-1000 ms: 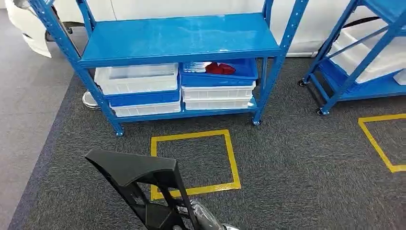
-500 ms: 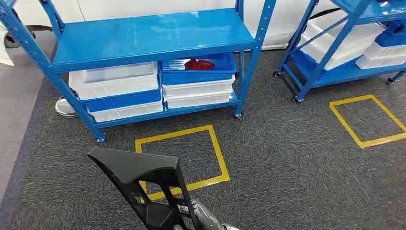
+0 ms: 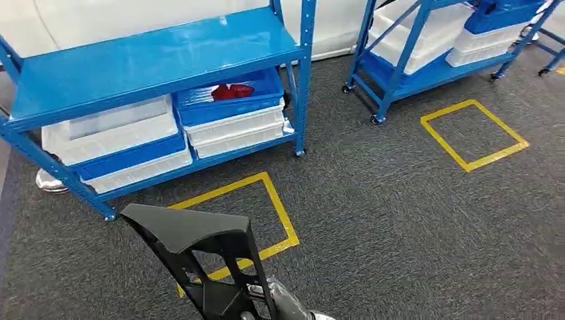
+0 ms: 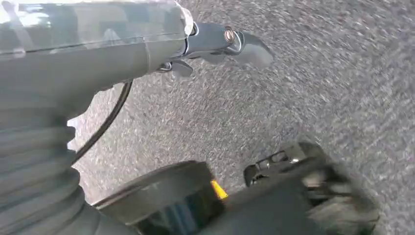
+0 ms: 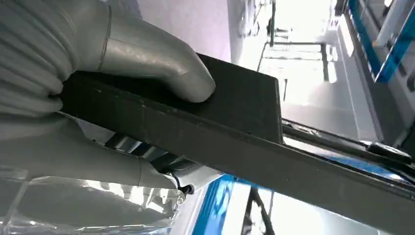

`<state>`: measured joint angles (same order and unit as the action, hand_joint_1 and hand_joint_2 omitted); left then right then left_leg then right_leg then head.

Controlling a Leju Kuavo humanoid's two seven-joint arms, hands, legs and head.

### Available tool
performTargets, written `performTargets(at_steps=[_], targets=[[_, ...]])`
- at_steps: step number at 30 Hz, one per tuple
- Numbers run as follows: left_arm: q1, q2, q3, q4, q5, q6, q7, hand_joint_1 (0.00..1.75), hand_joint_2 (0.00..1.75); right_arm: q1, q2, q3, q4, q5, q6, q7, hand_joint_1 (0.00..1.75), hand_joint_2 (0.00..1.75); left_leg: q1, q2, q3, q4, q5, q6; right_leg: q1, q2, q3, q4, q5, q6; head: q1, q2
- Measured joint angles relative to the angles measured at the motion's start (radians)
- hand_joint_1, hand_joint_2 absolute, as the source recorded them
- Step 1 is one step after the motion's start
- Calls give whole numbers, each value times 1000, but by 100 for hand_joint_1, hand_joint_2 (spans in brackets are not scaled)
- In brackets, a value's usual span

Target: Take the parts from the cabinet and place them on the table.

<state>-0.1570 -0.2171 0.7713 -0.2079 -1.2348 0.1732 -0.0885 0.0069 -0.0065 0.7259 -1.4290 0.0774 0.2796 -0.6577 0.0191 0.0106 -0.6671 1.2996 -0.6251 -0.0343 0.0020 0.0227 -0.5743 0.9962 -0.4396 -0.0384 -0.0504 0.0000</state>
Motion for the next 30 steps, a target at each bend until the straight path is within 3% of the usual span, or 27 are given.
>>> performTargets(at_steps=[1,2,4,5,6,8,10,11,12,13,15,16,17,19,20,21,25,26,27,28,30], targets=[[1,0,0,0,2,0,1,0,175,1,0,0,0,0,0,0,175,175,0,-1,-16,24,7,1,2,15,0,1,0,-1,0,0],[-1,0,0,0,-1,0,2,0,175,1,0,0,0,0,0,0,175,175,0,-1,-7,-2,37,4,3,29,1,2,0,-1,0,0],[-2,2,0,0,-2,1,7,0,175,0,0,0,0,1,5,2,175,175,0,-13,62,-160,136,11,4,58,4,7,-1,2,0,0],[-2,3,0,0,-2,2,8,0,175,0,2,0,0,1,8,3,175,175,0,-52,95,-240,174,15,2,70,1,10,-3,5,0,0],[1,4,0,0,0,3,8,0,175,-4,3,0,0,1,13,5,175,175,4,-105,103,-273,165,21,7,80,-8,21,-5,11,0,0],[1,4,0,0,1,5,8,0,175,-7,5,0,0,2,18,9,175,175,-2,-93,107,-286,160,22,-5,100,-24,25,0,25,0,0],[1,5,0,0,1,7,8,0,175,-7,5,-2,0,2,19,11,175,175,0,-74,110,-291,165,35,-4,123,-28,19,5,41,0,0],[0,3,0,0,1,7,7,0,175,-7,5,-3,0,2,19,13,175,175,5,-54,114,-299,169,42,-6,98,-28,31,-4,43,0,0],[-1,3,0,0,1,8,5,0,175,-8,5,-3,-1,2,20,13,175,175,5,-46,116,-301,170,46,0,41,-50,73,-32,49,1,0],[0,3,0,0,1,7,5,0,175,-12,6,-3,-1,2,22,14,175,175,3,-32,116,-301,168,50,-3,14,-85,141,-68,54,1,0],[8,5,1,0,1,7,5,0,175,-11,6,-3,0,2,22,14,175,175,0,0,117,-301,165,53,-11,-9,-162,289,-126,62,1,0],[8,5,1,0,1,8,5,0,175,-11,6,-3,0,2,22,15,175,175,0,14,117,-300,164,52,-14,-13,-180,321,-127,65,1,0],[8,6,1,0,1,7,5,0,175,-11,6,-3,0,2,24,16,175,175,0,28,118,-300,162,51,-17,-17,-173,305,-106,67,1,0],[6,5,1,0,0,7,5,0,175,-11,6,-3,0,2,27,16,175,175,0,53,124,-300,157,48,-18,-31,-93,155,-26,63,1,0],[6,4,1,0,-2,7,5,0,175,-12,7,-3,0,2,28,16,175,175,0,62,129,-300,155,44,-15,-58,-40,62,9,55,1,0],[6,3,0,0,-5,7,6,0,175,-14,8,-4,-1,2,28,16,175,175,-4,70,132,-299,151,38,-3,-105,-18,16,-6,48,1,0],[-3,0,-3,0,-14,3,8,0,175,-11,11,-10,-3,3,29,16,175,175,-8,105,143,-307,148,17,6,-59,-27,15,0,27,1,0],[-5,-2,-5,0,-15,3,10,0,175,-9,13,-12,-6,3,29,16,175,175,-5,100,143,-303,139,10,-9,-45,-15,-1,8,17,1,0],[-7,-2,-6,0,-16,3,11,0,175,-8,15,-13,-8,3,28,14,175,175,-3,58,140,-280,121,8,-7,-40,-10,-7,11,13,1,0],[-7,-2,-6,0,-17,3,11,0,175,-12,18,-14,-8,3,28,15,175,175,-1,25,112,-214,79,8,-7,-30,-9,-7,12,6,0,0],[-3,-2,-6,0,-17,2,11,0,175,-12,19,-14,-8,4,27,16,175,175,-1,1,34,-49,5,5,-5,-5,-10,-6,11,3,1,0]])
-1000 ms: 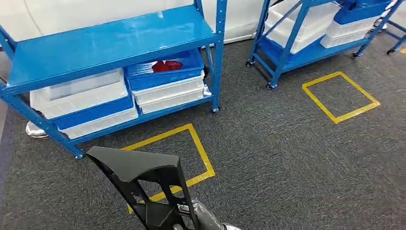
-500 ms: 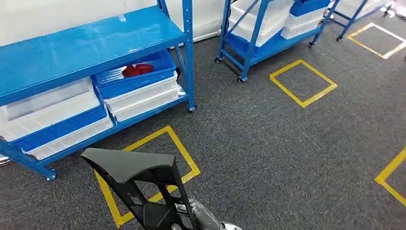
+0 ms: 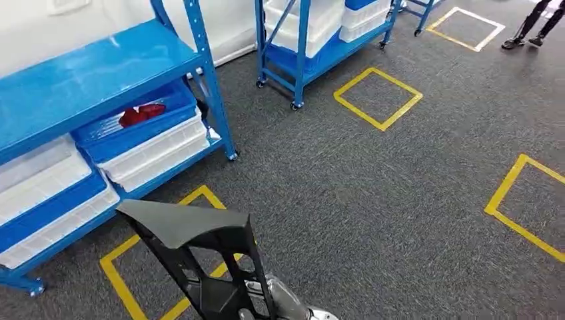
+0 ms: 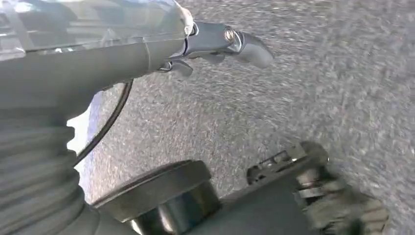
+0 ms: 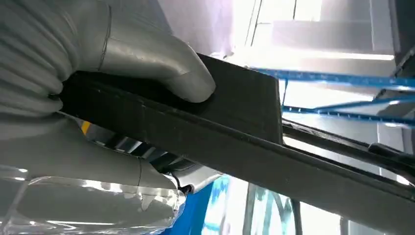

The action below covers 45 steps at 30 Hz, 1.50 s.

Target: Take the parts from the cabinet and place them on the table.

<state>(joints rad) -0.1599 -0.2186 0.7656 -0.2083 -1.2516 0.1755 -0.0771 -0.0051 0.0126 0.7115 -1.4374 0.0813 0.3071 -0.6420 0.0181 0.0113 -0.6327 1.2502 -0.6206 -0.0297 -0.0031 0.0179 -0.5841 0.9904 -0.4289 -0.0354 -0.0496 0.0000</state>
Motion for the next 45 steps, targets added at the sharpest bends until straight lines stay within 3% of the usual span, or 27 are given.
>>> performTargets(at_steps=[2,4,5,6,7,11,13,14,16,17,18,20,21,22,26,27,29,31,32,33,35,36,37,41,42,43,45], targets=[[2,0,0,0,3,0,1,0,175,2,0,-2,0,2,0,1,175,175,0,-3,-37,62,2,-2,0,29,0,4,0,0,0,0],[1,0,0,0,3,-1,0,0,175,4,0,-4,0,6,-2,2,175,175,5,-5,14,-59,88,-4,-2,59,2,10,-4,5,0,0],[2,2,0,0,3,0,0,0,175,5,0,-4,-1,7,-3,2,175,175,8,-18,53,-147,134,-4,-4,73,3,15,-6,10,0,0],[3,3,0,0,3,0,-1,0,175,6,1,-5,-1,8,-5,2,175,175,14,-66,81,-218,153,-3,-5,85,-2,24,-11,16,0,0],[6,3,0,0,3,0,-4,0,175,5,1,-6,-1,11,-6,2,175,175,14,-91,90,-240,137,-1,1,96,-12,38,-15,24,0,0],[7,0,0,0,3,-3,-11,0,175,13,0,-13,-2,17,-13,-3,175,175,11,-52,89,-238,144,29,-9,134,-24,32,-7,51,0,0],[6,0,0,0,3,-4,-13,0,175,14,0,-14,-3,18,-13,-8,175,175,9,-28,92,-243,147,42,-3,34,-57,103,-53,56,0,0],[9,0,0,0,3,-5,-13,0,175,14,0,-14,-3,19,-13,-9,175,175,5,-15,92,-243,146,44,-4,8,-95,178,-91,61,0,0],[15,2,0,0,2,-6,-13,0,175,15,0,-14,-2,20,-13,-11,175,175,0,16,91,-242,142,48,-8,-9,-174,331,-148,65,0,0],[14,2,-1,0,-1,-8,-13,0,175,16,0,-14,-1,20,-14,-11,175,175,-2,31,92,-242,141,48,-10,-11,-189,355,-142,66,0,0],[13,2,-1,0,-3,-12,-13,0,175,16,0,-15,0,20,-14,-11,175,175,-2,42,94,-242,138,47,-10,-13,-175,325,-115,64,0,0],[9,0,-2,0,-7,-14,-12,0,175,16,0,-15,0,20,-16,-13,175,175,-3,64,103,-242,132,44,-7,-31,-84,152,-28,54,0,0],[8,-1,-3,0,-8,-16,-11,0,175,16,0,-16,-1,20,-19,-13,175,175,-4,73,109,-243,129,40,0,-69,-35,65,3,42,0,0],[9,-3,-4,0,-15,-18,-9,0,175,15,0,-16,-2,21,-23,-13,175,175,-11,81,112,-241,123,33,16,-108,-21,32,-15,36,0,0],[-4,-6,-13,0,-18,-24,-4,0,175,22,1,-22,-6,23,-32,-13,175,175,-14,123,127,-252,116,16,19,-56,-24,20,-9,17,0,0],[-6,-6,-15,0,-18,-24,-3,0,175,28,2,-22,-9,24,-32,-13,175,175,-5,91,126,-240,103,12,5,-44,-13,9,-1,13,0,0],[-4,-6,-17,0,-17,-24,-4,0,175,25,2,-23,-11,24,-32,-13,175,175,-6,18,78,-129,38,11,2,-25,-9,3,0,3,0,0],[1,-6,-17,0,-15,-24,-4,0,175,27,2,-23,-11,25,-30,-13,175,175,-4,-2,-11,43,-29,4,2,6,-9,4,0,1,0,0],[3,-6,-16,0,-12,-24,-6,0,175,27,2,-23,-11,25,-30,-13,175,175,-3,-2,-36,79,-28,2,2,21,-8,4,-1,1,0,0],[1,-5,-17,0,-14,-24,-8,0,175,27,2,-23,-11,25,-30,-13,175,175,-1,-2,-34,62,-1,-1,0,36,-6,5,-1,3,0,0],[-1,-3,-16,0,-13,-22,-6,0,175,27,2,-23,-11,25,-30,-12,175,175,6,-10,20,-79,97,-6,-4,67,0,13,-7,11,0,0],[0,-2,-16,0,-11,-21,-6,0,175,26,2,-23,-11,25,-29,-12,175,175,15,-43,60,-175,148,-11,-7,82,0,22,-13,19,0,0],[4,-2,-16,0,-8,-21,-6,0,175,25,2,-23,-11,25,-28,-12,175,175,21,-96,72,-212,143,-13,-3,92,-9,37,-20,27,0,0],[0,-1,-16,0,-3,-16,-7,0,175,26,2,-23,-11,25,-26,-12,175,175,11,-68,73,-219,140,21,-11,132,-29,38,-14,56,0,0],[-1,-2,-16,0,-3,-16,-7,0,175,26,1,-24,-11,25,-26,-12,175,175,16,-52,76,-227,145,29,-14,124,-29,45,-18,57,0,0],[-2,-2,-16,0,-4,-16,-7,0,175,25,1,-24,-12,24,-26,-12,175,175,14,-42,79,-230,145,36,-6,59,-43,77,-40,59,1,0],[0,-2,-17,0,-8,-18,-6,0,175,23,1,-24,-13,24,-27,-11,175,175,5,-13,79,-230,142,44,-10,4,-118,221,-113,65,0,0]])
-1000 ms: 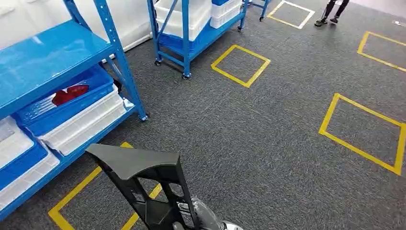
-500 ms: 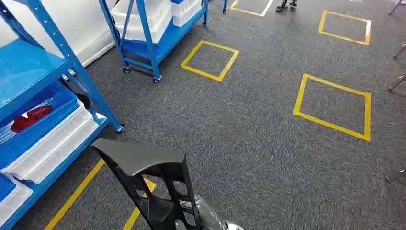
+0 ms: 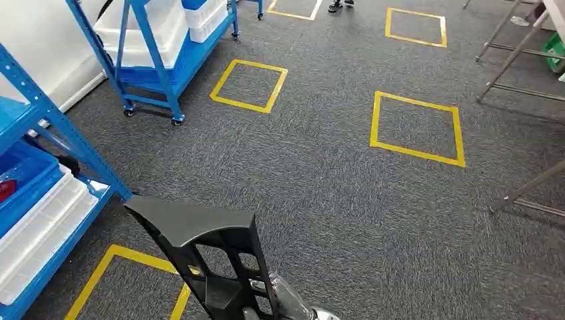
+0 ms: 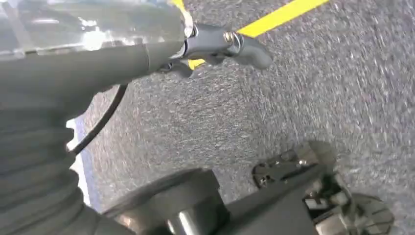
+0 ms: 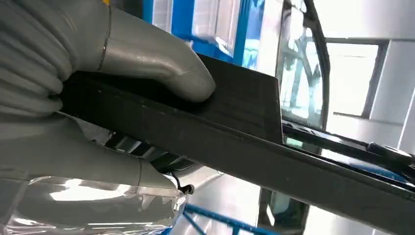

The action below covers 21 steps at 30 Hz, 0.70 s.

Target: Take the parts from the cabinet and place them on the table.

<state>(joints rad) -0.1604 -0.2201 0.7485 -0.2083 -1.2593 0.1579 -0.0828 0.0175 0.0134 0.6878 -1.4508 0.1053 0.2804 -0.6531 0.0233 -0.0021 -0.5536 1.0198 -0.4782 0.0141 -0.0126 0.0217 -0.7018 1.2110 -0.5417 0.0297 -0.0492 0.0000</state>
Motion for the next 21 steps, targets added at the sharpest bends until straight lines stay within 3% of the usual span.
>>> performTargets(at_steps=[1,2,3,4,5,6,7,8,11,12,13,14,15,16,17,18,19,20,21], targets=[[1,0,0,0,-2,-1,2,0,175,1,0,0,0,-1,0,0,175,175,-4,16,0,0,-2,2,-1,-10,-39,76,-30,2,0,0],[0,1,0,0,-6,-3,2,0,175,2,0,-1,0,-1,0,1,175,175,-6,30,0,0,-3,3,-2,-14,-65,124,-39,2,0,0],[-4,1,-1,0,-8,-4,3,0,175,3,0,-3,0,-2,-1,3,175,175,-7,43,1,0,-4,3,-2,-16,-65,123,-25,2,0,0],[-8,0,-2,0,-8,-5,3,0,175,4,0,-5,-1,-4,0,5,175,175,-8,55,3,0,-6,1,-1,-18,-41,74,8,-1,0,0],[-12,-1,-2,0,-7,-6,3,0,175,5,0,-6,-4,-5,0,8,175,175,-10,67,7,0,-9,0,1,-25,9,-20,54,-8,0,0],[-15,-2,-2,0,-7,-6,3,0,175,6,1,-6,-6,-6,0,11,175,175,-10,77,12,0,-12,-2,5,-46,62,-115,92,-16,0,0],[-17,-2,-2,0,-6,-7,3,0,175,5,2,-7,-9,-7,0,11,175,175,-11,85,16,-1,-15,-6,18,-99,93,-181,88,-28,0,0],[-18,-3,-2,0,-5,-8,3,0,175,5,3,-7,-10,-7,1,12,175,175,-15,92,17,-1,-19,-12,23,-98,95,-182,91,-34,0,0],[-23,-5,-2,0,2,-11,6,0,175,7,3,-8,-13,-8,6,14,175,175,-10,123,30,-15,-18,-27,30,-63,90,-187,92,-47,0,0],[-24,-8,-2,0,2,-12,7,0,175,8,4,-9,-16,-8,10,14,175,175,-13,126,35,-17,-25,-35,16,-47,108,-211,104,-55,0,0],[-25,-7,-2,0,3,-13,7,0,175,8,6,-9,-17,-9,12,13,175,175,-9,77,35,4,-39,-37,16,-40,119,-224,108,-56,0,0],[-25,-7,-2,0,3,-13,7,0,175,2,8,-9,-17,-10,14,14,175,175,-7,39,10,61,-73,-37,14,-30,122,-225,110,-63,0,0],[-24,-7,-2,0,2,-15,8,0,175,-1,10,-9,-17,-10,15,14,175,175,-7,20,-27,137,-109,-39,13,-17,123,-225,109,-65,0,0],[-23,-7,-2,0,1,-18,10,0,175,-2,12,-10,-16,-10,15,16,175,175,-7,12,-73,221,-142,-41,15,-3,123,-224,108,-66,0,0],[-22,-7,-2,0,0,-18,11,0,175,-2,13,-11,-14,-10,15,16,175,175,-7,11,-109,281,-155,-43,16,11,123,-223,107,-67,0,0],[-22,-7,-2,0,-2,-18,13,0,175,-2,13,-12,-13,-10,15,16,175,175,-7,11,-126,296,-142,-44,16,27,123,-220,106,-66,0,0],[-24,-7,-2,0,-6,-18,15,0,175,-2,14,-13,-12,-10,15,17,175,175,-6,10,-114,252,-97,-44,15,45,124,-216,103,-64,0,0],[-26,-6,-2,0,-7,-18,17,0,175,-2,15,-14,-12,-9,16,18,175,175,-5,6,-86,178,-46,-44,13,60,126,-211,100,-61,0,0],[-29,-3,-2,0,-7,-18,18,0,175,-2,16,-15,-12,-8,17,18,175,175,-3,-10,-49,88,5,-43,12,73,127,-205,96,-57,0,0]])
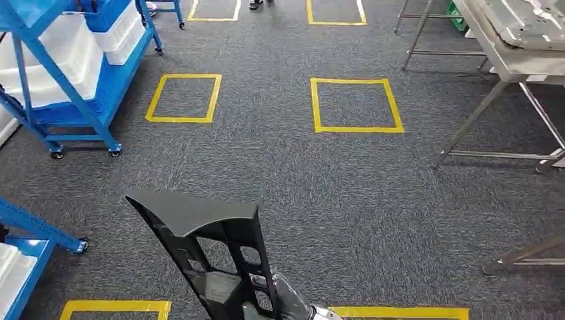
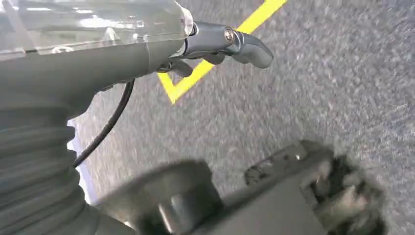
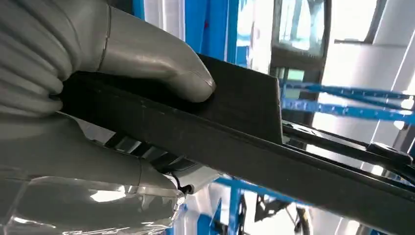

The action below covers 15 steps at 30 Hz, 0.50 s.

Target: Take the parts from the cabinet and place them on the table.

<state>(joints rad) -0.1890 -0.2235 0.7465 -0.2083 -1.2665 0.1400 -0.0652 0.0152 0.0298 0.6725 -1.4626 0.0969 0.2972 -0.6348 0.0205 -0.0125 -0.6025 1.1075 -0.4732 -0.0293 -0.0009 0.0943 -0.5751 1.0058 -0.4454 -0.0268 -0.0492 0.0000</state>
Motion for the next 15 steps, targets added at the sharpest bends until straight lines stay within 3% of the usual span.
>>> performTargets(at_steps=[1,2,5,6,7,8,9,10,11,12,13,15], targets=[[-2,1,0,0,0,0,0,0,175,-1,0,0,0,1,1,1,175,175,5,-47,26,-72,23,0,-2,10,-3,8,-5,5,0,0],[-3,0,0,0,1,1,0,0,175,-5,2,0,0,1,3,4,175,175,6,-68,36,-94,6,3,5,21,-12,21,-10,13,0,0],[-5,1,0,0,2,5,0,0,175,-3,2,-3,0,2,16,6,175,175,-4,-44,36,-86,8,22,-6,49,-21,11,-3,33,0,0],[-5,-1,0,0,2,5,-2,0,175,-3,2,-5,0,2,17,6,175,175,4,-30,39,-97,14,31,-5,60,-22,13,-4,38,0,0],[-5,-1,0,0,2,6,-2,0,175,-1,2,-6,0,2,18,5,175,175,3,-17,43,-102,16,36,-3,18,-26,29,-15,38,0,0],[-5,-2,0,0,2,6,-4,0,175,-1,2,-6,0,2,18,3,175,175,2,-6,45,-105,16,43,1,-35,-49,74,-46,42,0,0],[-1,-1,0,0,2,6,-4,0,175,-2,2,-6,0,2,18,0,175,175,-1,7,44,-105,16,45,-2,-65,-89,150,-86,48,0,0],[6,-1,0,0,2,6,-4,0,175,-1,2,-6,2,1,18,-2,175,175,-5,24,44,-105,13,47,-5,-80,-137,243,-125,51,0,0],[10,1,0,0,4,7,-4,0,175,0,1,-6,3,1,19,-3,175,175,-7,39,44,-104,11,48,-8,-86,-173,309,-144,54,0,0],[13,2,0,0,7,6,-5,0,175,2,-1,-6,6,2,19,-4,175,175,-8,53,44,-104,9,48,-10,-88,-188,333,-140,55,0,0],[14,2,0,0,9,7,-5,0,175,2,-1,-6,9,2,19,-4,175,175,-8,66,46,-104,7,47,-12,-90,-176,303,-113,55,0,0],[13,2,0,0,11,7,-8,0,175,2,-2,-6,12,2,19,-5,175,175,-9,87,53,-104,2,43,-11,-108,-91,139,-29,49,0,0]])
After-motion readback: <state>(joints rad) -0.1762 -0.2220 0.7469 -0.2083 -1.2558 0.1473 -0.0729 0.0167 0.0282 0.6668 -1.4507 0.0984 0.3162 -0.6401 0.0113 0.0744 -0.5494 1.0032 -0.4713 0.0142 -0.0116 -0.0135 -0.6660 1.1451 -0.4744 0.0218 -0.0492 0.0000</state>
